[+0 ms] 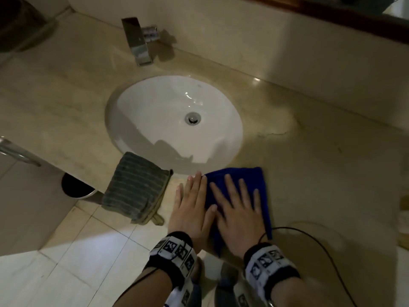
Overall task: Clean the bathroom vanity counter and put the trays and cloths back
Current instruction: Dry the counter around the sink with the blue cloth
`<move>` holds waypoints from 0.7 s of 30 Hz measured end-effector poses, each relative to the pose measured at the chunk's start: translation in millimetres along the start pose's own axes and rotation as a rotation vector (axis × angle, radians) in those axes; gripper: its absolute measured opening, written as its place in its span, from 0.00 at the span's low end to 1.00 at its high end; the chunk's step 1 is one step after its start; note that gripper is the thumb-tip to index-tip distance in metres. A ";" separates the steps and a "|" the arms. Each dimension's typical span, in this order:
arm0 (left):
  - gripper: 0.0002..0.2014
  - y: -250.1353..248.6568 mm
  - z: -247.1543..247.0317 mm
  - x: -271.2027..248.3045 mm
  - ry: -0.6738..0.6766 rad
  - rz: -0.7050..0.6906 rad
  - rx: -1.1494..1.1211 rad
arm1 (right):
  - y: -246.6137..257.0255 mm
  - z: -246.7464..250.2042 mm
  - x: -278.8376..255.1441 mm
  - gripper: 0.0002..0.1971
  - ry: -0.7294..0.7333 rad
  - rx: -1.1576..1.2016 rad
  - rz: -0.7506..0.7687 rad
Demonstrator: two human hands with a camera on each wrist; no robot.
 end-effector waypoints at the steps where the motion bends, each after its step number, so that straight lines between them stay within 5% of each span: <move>1: 0.35 2.4 -3.3 -0.3 0.012 -0.015 0.061 | -16.7 1.9 -1.4 0.32 -0.030 -0.022 -0.069; 5: 0.36 1.2 -12.8 -5.2 -0.024 -0.061 0.150 | -70.8 6.0 -11.3 0.30 -0.066 -0.013 -0.334; 8: 0.35 1.1 -14.2 -6.0 -0.074 -0.065 0.144 | -55.8 -0.2 -18.0 0.31 -0.090 -0.010 -0.429; 14: 0.30 1.2 -15.0 -4.8 -0.088 -0.056 0.142 | 24.2 -12.4 -57.1 0.30 -0.065 -0.003 -0.211; 21: 0.33 3.2 -15.6 -4.9 -0.083 -0.092 0.152 | -24.6 -4.4 -21.0 0.30 -0.058 -0.030 -0.212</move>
Point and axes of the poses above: each hand's wrist, its own x-axis towards the middle knuckle, its own z-axis out of the back of the hand, y = z × x, the point moved 2 cm from there along x, towards the middle knuckle, and after that the axes turned 12 degrees about -y, right-handed, at the moved point
